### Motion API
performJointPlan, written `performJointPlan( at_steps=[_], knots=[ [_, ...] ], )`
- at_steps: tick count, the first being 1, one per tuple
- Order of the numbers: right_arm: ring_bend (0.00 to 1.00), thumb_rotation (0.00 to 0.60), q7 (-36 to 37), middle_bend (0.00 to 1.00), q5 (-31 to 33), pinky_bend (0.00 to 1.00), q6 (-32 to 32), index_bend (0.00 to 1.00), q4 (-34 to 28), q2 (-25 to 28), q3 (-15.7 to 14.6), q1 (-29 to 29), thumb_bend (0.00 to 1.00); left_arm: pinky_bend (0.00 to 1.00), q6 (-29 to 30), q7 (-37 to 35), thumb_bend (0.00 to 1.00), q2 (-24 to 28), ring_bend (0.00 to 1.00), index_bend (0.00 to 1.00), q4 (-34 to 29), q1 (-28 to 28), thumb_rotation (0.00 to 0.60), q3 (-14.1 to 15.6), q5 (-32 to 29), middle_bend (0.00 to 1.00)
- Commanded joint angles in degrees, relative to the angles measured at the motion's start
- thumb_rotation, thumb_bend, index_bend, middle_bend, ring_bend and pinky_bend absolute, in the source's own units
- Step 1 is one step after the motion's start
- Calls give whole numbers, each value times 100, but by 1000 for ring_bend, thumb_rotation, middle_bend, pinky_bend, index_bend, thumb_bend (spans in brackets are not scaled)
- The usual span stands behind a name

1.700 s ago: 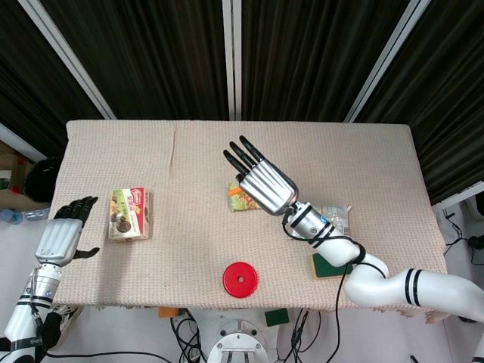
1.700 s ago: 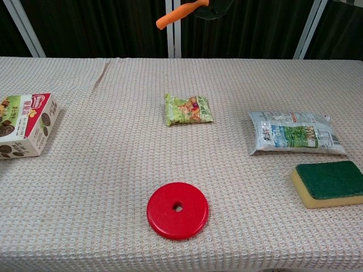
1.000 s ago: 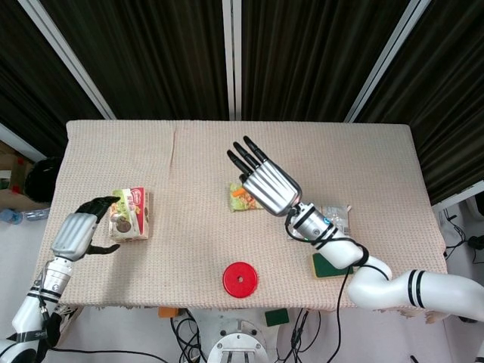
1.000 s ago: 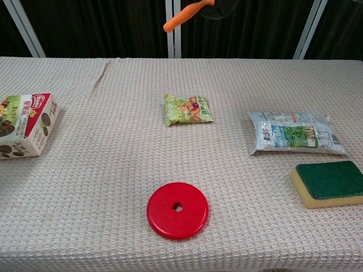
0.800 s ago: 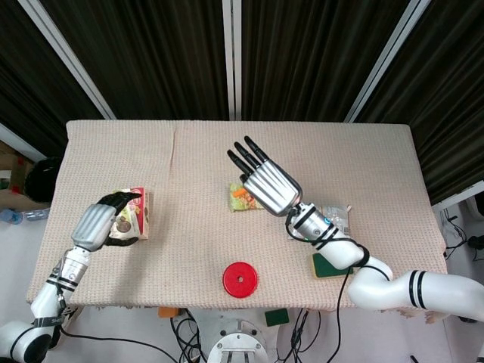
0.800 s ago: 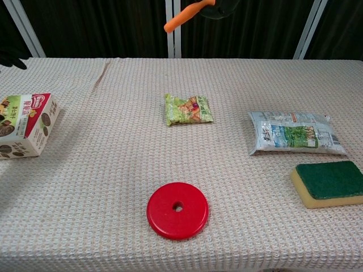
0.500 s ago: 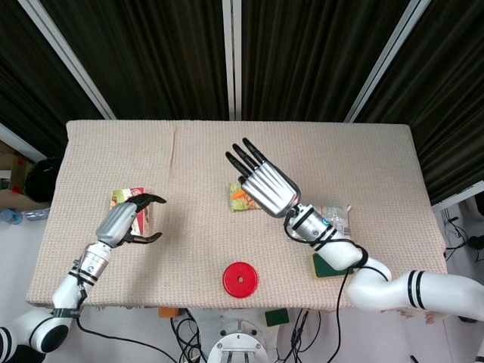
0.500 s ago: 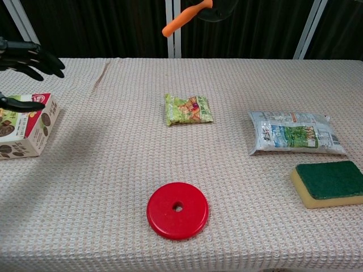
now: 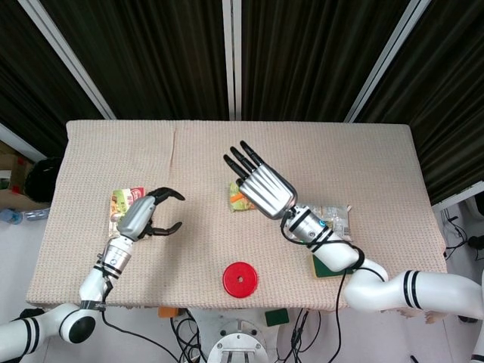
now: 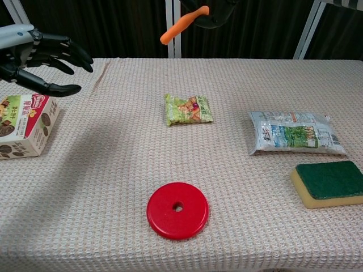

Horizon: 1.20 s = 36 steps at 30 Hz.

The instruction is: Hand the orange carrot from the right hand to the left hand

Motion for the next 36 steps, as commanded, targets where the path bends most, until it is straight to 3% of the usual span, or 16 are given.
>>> performJointPlan(
  at_steps=[1, 18, 28, 36],
  knots=[
    [0, 600, -8, 53, 10, 0, 11, 619, 6, -25, -19, 13, 364, 224, 227, 347, 245, -317, 200, 351, -47, -66, 600, -121, -144, 320],
    [0, 600, -212, 54, 299, 0, -19, 619, 174, -417, -36, 293, 364, 225, -585, 247, 238, -335, 229, 394, -681, -509, 600, -525, -1376, 350],
    [0, 600, -287, 54, 532, 0, -62, 618, 356, -613, -26, 479, 364, 262, -980, 292, 237, -289, 251, 429, -752, -837, 600, -840, -2369, 376],
    [0, 600, -318, 55, 723, 0, -54, 631, 524, -818, -19, 615, 363, 248, -1087, 306, 237, -279, 255, 429, -703, -1009, 600, -939, -2816, 383]
  ],
)
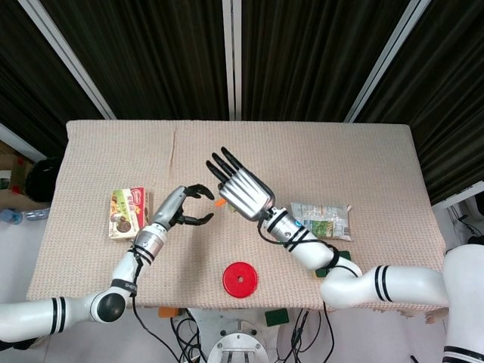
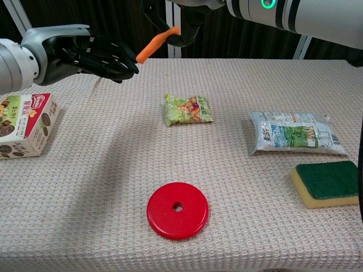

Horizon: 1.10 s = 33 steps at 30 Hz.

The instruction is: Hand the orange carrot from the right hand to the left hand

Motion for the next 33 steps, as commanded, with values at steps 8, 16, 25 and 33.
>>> performJointPlan(
  at_steps=[8, 16, 25, 33],
  knots=[
    [0, 600, -54, 56, 115, 0, 17, 630, 171, -204, -16, 153, 364, 243, -186, -86, 238, 71, 257, 451, 26, -121, 600, -38, -268, 389],
    [0, 600, -92, 56, 163, 0, 49, 633, 277, -329, -55, 236, 364, 243, -273, -172, 237, 137, 262, 452, 61, -164, 600, -30, -313, 396],
    [0, 600, -89, 55, 214, 0, 60, 633, 330, -398, -90, 296, 363, 261, -241, -154, 238, 149, 281, 477, 116, -224, 600, -12, -456, 414],
    [0, 600, -62, 55, 240, 0, 79, 639, 375, -444, -137, 310, 364, 285, -294, -190, 247, 150, 302, 503, 180, -259, 600, 13, -562, 436]
  ],
)
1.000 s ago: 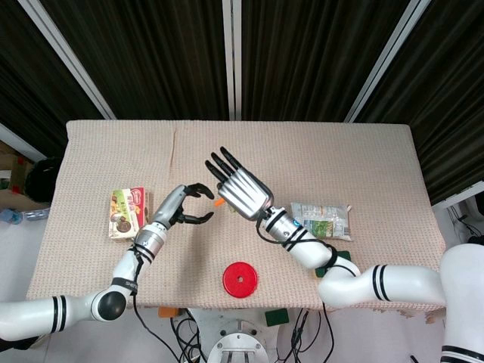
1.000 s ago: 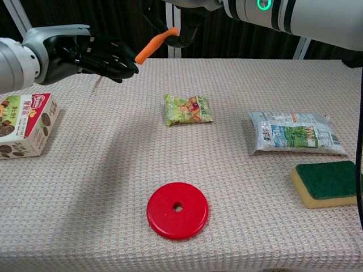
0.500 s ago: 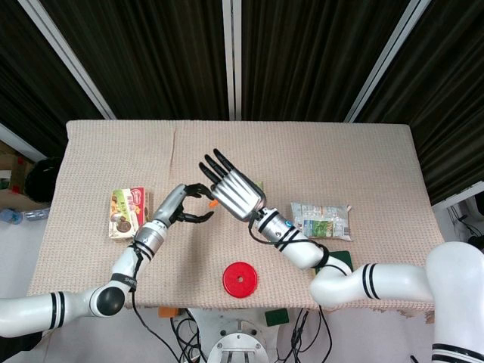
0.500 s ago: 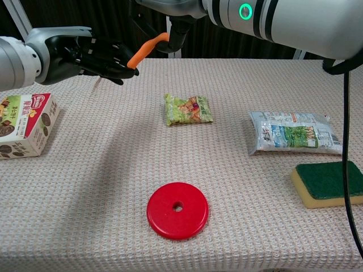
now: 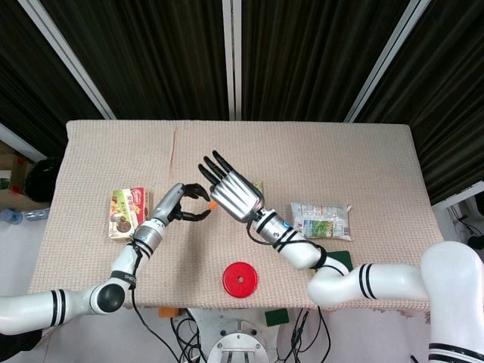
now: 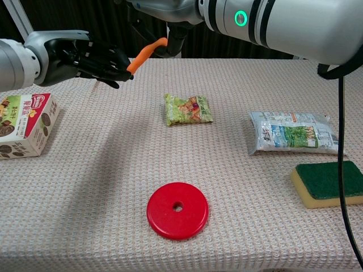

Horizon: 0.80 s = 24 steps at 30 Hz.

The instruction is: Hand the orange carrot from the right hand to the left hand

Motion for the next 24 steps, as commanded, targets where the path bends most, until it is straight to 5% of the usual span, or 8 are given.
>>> performJointPlan(
  at_steps=[1, 24],
  knots=[
    [0, 600, 10, 55, -5, 0, 6, 639, 9, -11, -11, 5, 364, 286, -20, -39, 247, 4, 302, 503, -5, -1, 600, -8, -14, 437],
    [0, 600, 44, 55, 61, 0, -10, 639, 118, -97, -47, 85, 364, 285, -97, -49, 293, 0, 319, 520, 16, -115, 600, 35, -88, 453]
  ],
)
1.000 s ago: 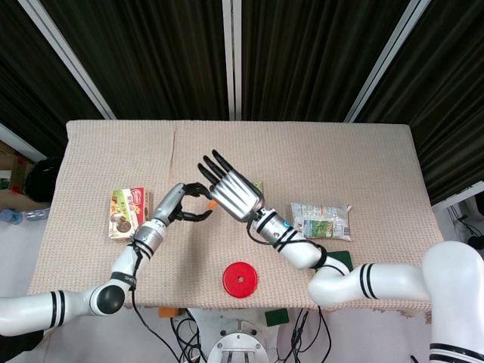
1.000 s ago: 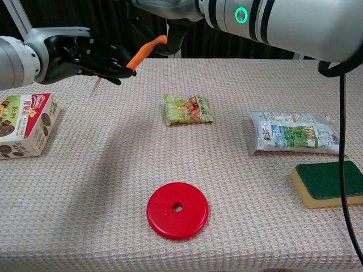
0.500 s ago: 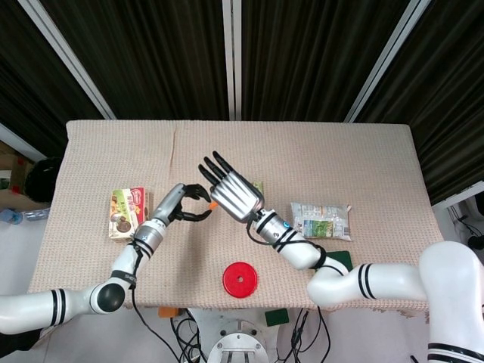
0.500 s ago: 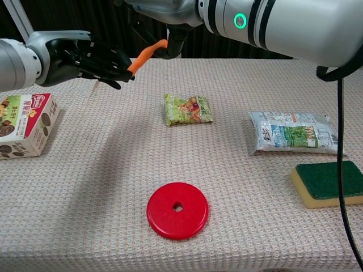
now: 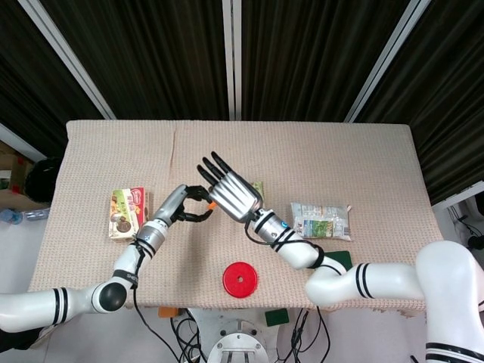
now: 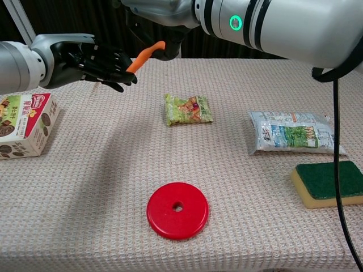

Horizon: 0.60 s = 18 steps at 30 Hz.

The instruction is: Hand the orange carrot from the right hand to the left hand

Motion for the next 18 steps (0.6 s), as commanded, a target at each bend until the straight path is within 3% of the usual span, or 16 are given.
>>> performJointPlan(
  at_steps=[1, 18],
  knots=[
    [0, 600, -8, 55, 9, 0, -8, 639, 7, -5, -7, 8, 363, 285, -9, -19, 294, 10, 320, 520, -11, 4, 600, 0, -6, 454],
    [0, 600, 2, 55, 47, 0, -24, 640, 41, -39, -33, 53, 363, 304, -56, -108, 352, 46, 345, 559, -3, -14, 600, -8, -55, 492]
  ],
)
